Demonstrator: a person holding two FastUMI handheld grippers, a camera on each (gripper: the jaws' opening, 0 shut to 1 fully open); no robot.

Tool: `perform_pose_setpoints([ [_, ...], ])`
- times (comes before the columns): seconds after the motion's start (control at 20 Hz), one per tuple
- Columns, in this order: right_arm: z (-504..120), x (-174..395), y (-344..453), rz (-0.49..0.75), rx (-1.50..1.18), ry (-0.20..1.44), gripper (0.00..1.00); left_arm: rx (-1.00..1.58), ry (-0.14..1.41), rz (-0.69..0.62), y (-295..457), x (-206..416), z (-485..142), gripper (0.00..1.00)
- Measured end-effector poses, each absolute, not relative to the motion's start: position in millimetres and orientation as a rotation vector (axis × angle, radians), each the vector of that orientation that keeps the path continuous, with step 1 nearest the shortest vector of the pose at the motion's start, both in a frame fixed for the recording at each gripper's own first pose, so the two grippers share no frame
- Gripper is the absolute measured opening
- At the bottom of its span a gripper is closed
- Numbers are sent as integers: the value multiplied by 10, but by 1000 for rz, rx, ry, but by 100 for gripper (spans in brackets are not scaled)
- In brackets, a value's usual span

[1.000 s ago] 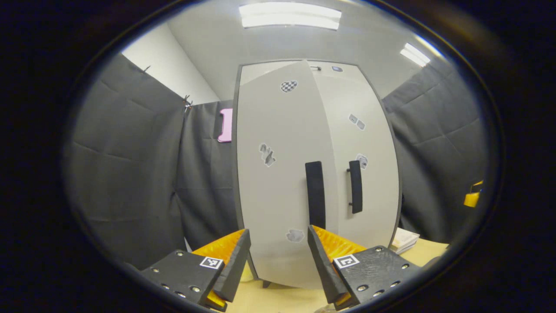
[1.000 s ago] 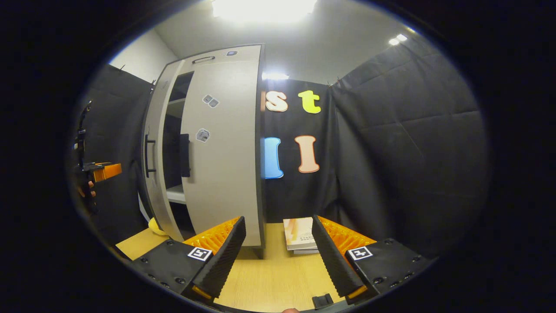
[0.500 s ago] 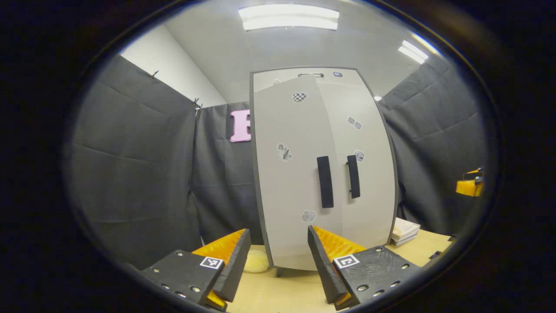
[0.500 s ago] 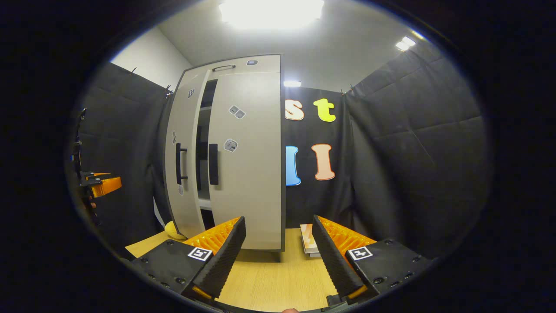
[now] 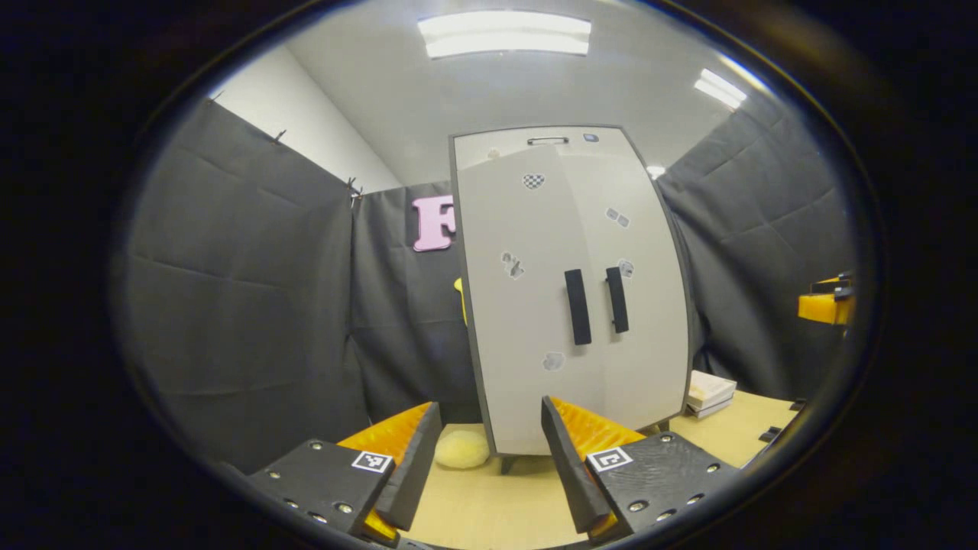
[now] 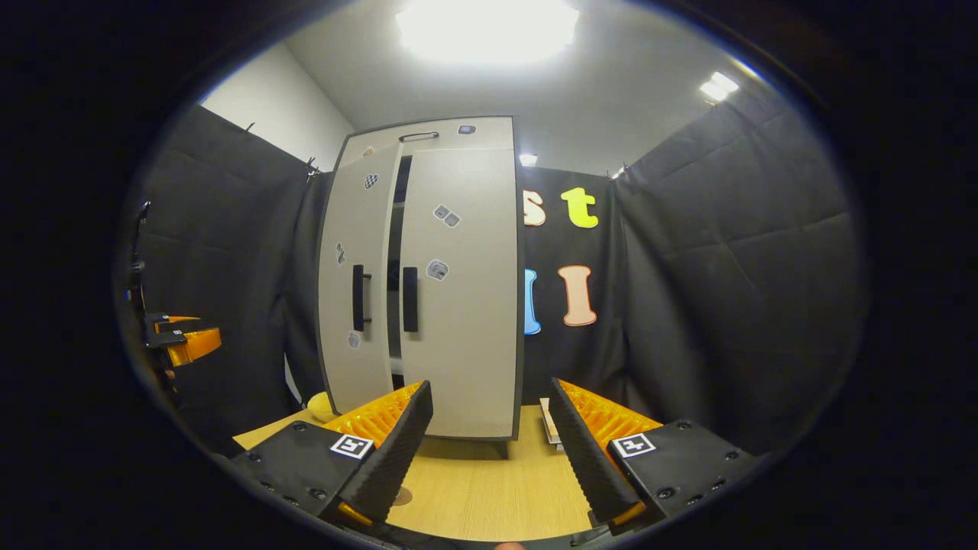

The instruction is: Grasp the bottle in the cabinet with the left hand and place it on the coaster, then close the right door with the right hand and the left door with the left hand.

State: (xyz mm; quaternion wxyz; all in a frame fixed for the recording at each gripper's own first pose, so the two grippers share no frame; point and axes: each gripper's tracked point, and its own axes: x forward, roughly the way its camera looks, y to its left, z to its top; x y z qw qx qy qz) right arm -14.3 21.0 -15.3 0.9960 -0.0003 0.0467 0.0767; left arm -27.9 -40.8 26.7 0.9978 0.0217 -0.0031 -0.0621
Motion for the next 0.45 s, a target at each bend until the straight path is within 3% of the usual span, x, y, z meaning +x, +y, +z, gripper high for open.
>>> perform_pose_setpoints([
  [0.45,-152,-406,136,131,0,95,98,56,-8,-125,-378,-583,234,78],
])
